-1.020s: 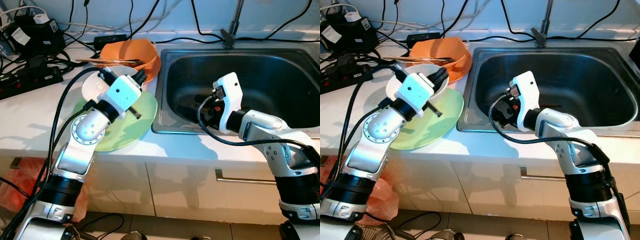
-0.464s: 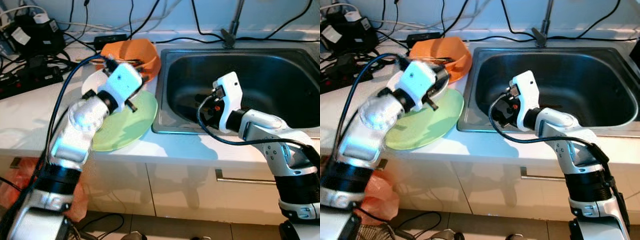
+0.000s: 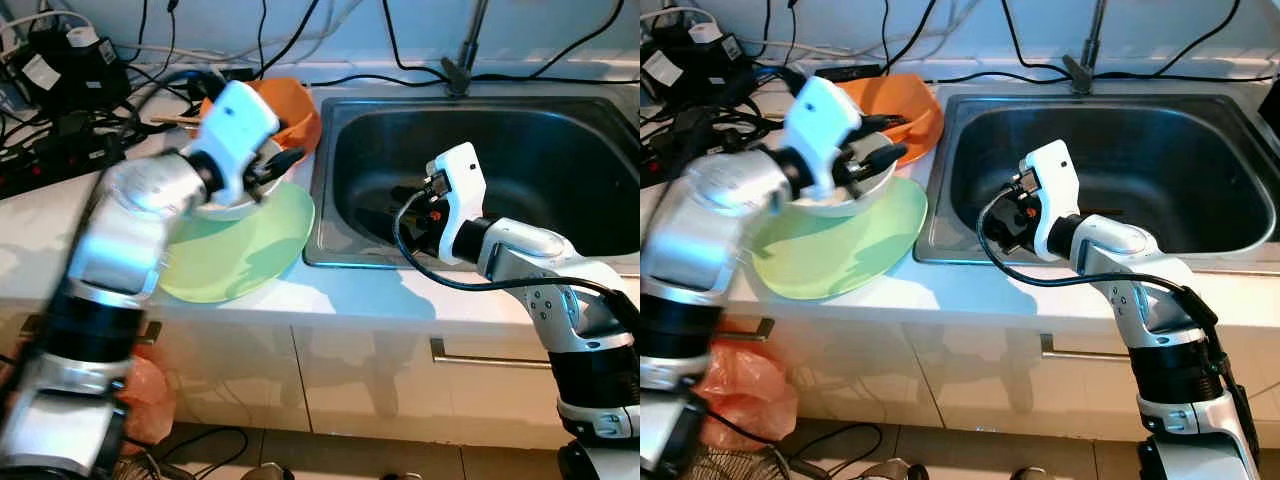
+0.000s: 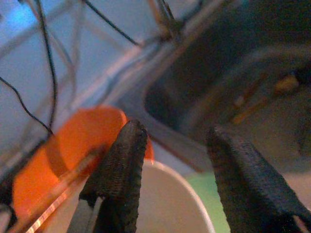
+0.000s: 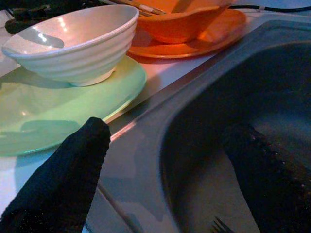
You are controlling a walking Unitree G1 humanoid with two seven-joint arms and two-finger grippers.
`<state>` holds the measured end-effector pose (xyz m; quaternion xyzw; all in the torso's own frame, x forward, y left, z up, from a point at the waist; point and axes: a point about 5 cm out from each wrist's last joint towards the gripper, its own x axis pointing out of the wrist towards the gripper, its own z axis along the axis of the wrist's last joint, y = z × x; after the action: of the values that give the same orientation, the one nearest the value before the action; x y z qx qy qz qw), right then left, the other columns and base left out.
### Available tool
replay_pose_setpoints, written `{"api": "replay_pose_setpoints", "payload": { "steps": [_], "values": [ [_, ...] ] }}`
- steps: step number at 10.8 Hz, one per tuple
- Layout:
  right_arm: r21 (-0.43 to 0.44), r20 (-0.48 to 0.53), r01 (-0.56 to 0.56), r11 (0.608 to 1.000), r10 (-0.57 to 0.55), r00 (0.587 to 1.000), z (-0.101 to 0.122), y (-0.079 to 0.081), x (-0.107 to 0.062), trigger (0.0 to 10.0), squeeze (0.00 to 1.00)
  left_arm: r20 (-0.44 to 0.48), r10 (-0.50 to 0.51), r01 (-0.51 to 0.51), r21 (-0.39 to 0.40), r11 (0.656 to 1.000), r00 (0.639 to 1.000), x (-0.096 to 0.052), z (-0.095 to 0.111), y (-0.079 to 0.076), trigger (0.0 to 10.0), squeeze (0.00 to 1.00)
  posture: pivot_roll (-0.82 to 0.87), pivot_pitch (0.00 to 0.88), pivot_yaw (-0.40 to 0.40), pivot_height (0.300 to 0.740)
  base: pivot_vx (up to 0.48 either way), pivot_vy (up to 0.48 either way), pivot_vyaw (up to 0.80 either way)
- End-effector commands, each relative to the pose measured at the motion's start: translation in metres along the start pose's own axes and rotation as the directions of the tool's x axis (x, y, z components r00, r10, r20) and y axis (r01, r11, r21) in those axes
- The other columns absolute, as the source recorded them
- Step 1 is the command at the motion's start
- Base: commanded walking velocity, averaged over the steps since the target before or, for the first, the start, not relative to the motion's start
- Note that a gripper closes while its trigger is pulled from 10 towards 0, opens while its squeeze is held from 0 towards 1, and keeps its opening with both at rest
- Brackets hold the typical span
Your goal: Kitchen organization
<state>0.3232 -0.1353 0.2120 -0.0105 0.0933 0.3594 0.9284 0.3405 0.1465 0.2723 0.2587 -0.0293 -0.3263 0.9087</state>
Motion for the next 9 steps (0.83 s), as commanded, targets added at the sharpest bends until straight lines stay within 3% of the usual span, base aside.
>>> {"api": "replay_pose_setpoints", "payload": {
  "steps": [1,5,7,8,9],
  "values": [
    [-0.015,0.019,-0.010,1.000,0.011,1.000,0.006,0.002,0.002,10.0,0.00,-0.072,-0.039,0.039,-0.007,0.999,0.997,-0.007,-0.002,0.002,10.0,1.00,0.03,0.087,0.088,0.740,0.000,0.000,0.00],
    [-0.022,0.019,-0.013,1.000,0.014,1.000,0.005,0.002,0.003,10.0,0.00,-0.242,-0.117,0.124,0.017,0.992,0.963,-0.018,-0.020,-0.001,10.0,1.00,0.03,0.086,0.088,0.740,0.000,0.000,0.00],
    [-0.025,0.021,-0.016,1.000,0.017,1.000,0.005,0.004,0.004,10.0,0.00,-0.327,-0.118,0.149,0.070,0.986,0.938,-0.020,-0.033,-0.001,10.0,1.00,0.03,0.088,0.088,0.740,0.000,0.000,0.00],
    [-0.025,0.023,-0.018,1.000,0.019,1.000,0.005,0.004,0.004,10.0,0.00,-0.373,-0.112,0.162,0.105,0.981,0.921,-0.020,-0.042,-0.002,10.0,0.33,0.03,0.090,0.088,0.740,0.000,0.000,0.00],
    [-0.026,0.023,-0.019,0.999,0.019,1.000,0.005,0.005,0.004,10.0,0.00,-0.390,-0.107,0.164,0.116,0.980,0.914,-0.021,-0.048,-0.001,0.2,0.00,0.03,0.092,0.087,0.740,0.000,0.000,0.00]
  ]
}}
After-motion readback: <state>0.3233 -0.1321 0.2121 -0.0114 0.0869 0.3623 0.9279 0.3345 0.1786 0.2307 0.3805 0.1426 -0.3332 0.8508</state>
